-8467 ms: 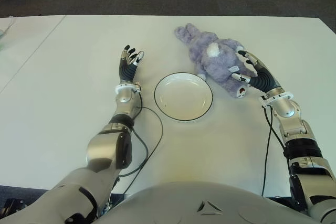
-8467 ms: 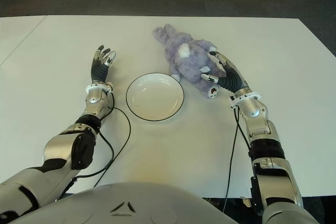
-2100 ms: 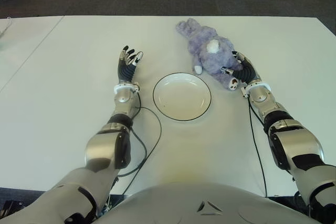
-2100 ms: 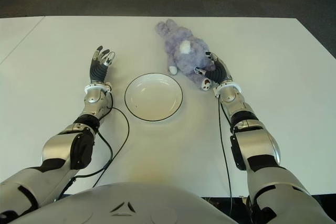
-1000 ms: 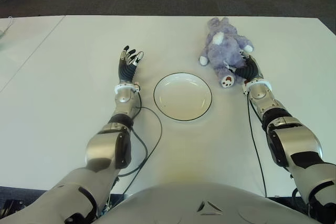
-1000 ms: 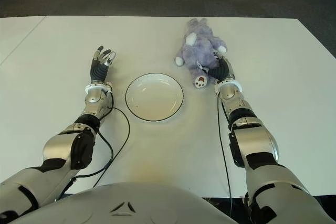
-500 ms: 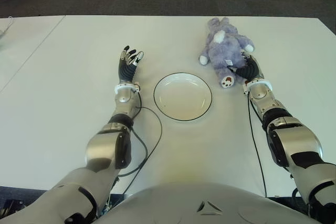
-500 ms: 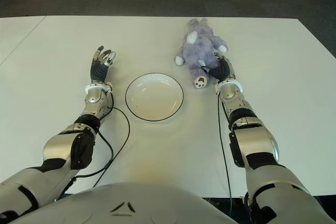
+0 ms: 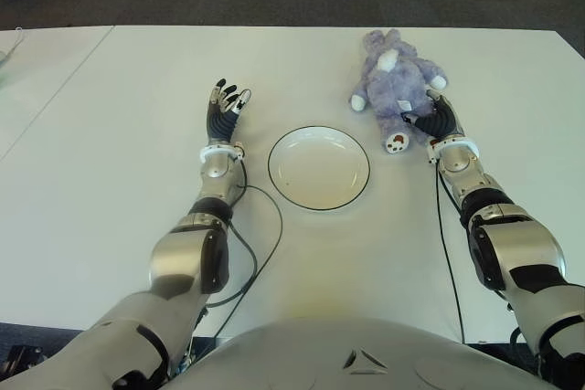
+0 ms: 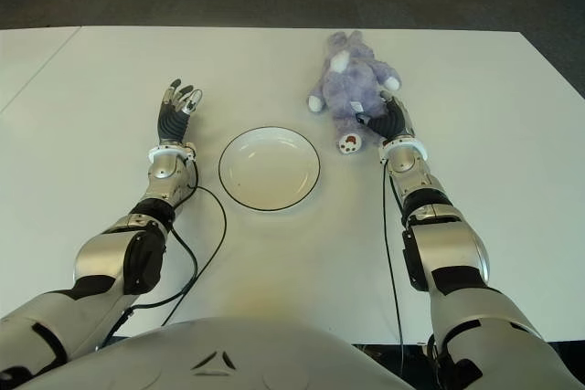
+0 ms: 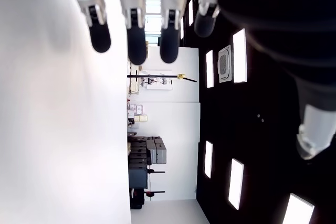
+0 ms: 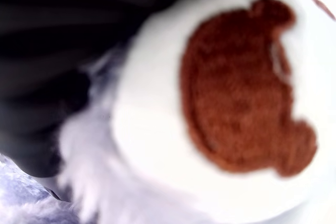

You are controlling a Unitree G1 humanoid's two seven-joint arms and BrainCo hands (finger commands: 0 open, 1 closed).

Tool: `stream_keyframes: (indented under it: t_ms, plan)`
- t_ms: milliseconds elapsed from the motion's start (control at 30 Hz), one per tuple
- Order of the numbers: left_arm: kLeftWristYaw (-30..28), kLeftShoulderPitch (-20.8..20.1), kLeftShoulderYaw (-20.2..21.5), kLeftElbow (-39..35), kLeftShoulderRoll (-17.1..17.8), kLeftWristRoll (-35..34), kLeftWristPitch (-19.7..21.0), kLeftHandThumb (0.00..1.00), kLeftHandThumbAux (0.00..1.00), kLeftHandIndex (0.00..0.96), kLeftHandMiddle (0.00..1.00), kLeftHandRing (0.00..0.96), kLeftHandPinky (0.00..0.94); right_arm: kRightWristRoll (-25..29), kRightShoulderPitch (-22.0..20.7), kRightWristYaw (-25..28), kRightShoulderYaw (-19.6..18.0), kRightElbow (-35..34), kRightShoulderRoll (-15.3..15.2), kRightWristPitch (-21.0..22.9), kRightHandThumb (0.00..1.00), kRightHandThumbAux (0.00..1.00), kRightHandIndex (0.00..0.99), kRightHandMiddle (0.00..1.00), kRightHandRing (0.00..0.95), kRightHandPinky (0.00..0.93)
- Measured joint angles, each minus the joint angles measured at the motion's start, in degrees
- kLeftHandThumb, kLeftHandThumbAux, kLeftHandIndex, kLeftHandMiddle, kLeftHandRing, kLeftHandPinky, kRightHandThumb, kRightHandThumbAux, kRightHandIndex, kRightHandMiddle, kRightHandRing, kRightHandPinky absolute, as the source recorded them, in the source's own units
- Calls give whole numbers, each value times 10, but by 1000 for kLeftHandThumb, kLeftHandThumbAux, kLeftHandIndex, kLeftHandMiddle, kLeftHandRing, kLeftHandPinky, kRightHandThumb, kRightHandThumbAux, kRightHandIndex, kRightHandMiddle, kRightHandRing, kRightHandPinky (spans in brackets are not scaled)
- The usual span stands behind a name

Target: Put the doll into the plate.

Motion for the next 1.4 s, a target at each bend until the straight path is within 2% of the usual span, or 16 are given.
stream_keyframes:
  t_ms: [333, 500, 733, 1033, 1400]
  plan:
    - [0, 0, 1, 0, 1, 0, -4, 0, 517, 105, 192, 194, 183, -13, 27, -49, 1, -51, -24, -43, 699, 718, 439, 861, 864, 842]
    - [0, 0, 0, 0, 1, 0, -5, 0, 518, 104, 191, 191, 170, -15, 45, -63, -1, -119, -33, -76, 697, 719, 439, 867, 869, 856]
    - [0, 0, 0, 0, 1, 1, -4, 0, 525, 102, 187, 186, 166, -15, 50, -71, -3, -181, -36, -119, 697, 720, 438, 877, 875, 856]
    - [0, 0, 0, 0, 1, 0, -4, 0, 533, 109, 189, 188, 171, -16, 57, -75, -4, -208, -38, -159, 695, 721, 437, 879, 879, 856]
    - [0, 0, 2, 0, 1, 0, -4, 0, 526, 94, 181, 184, 170, -18, 66, -74, -8, -217, -46, -167, 695, 721, 437, 877, 878, 849]
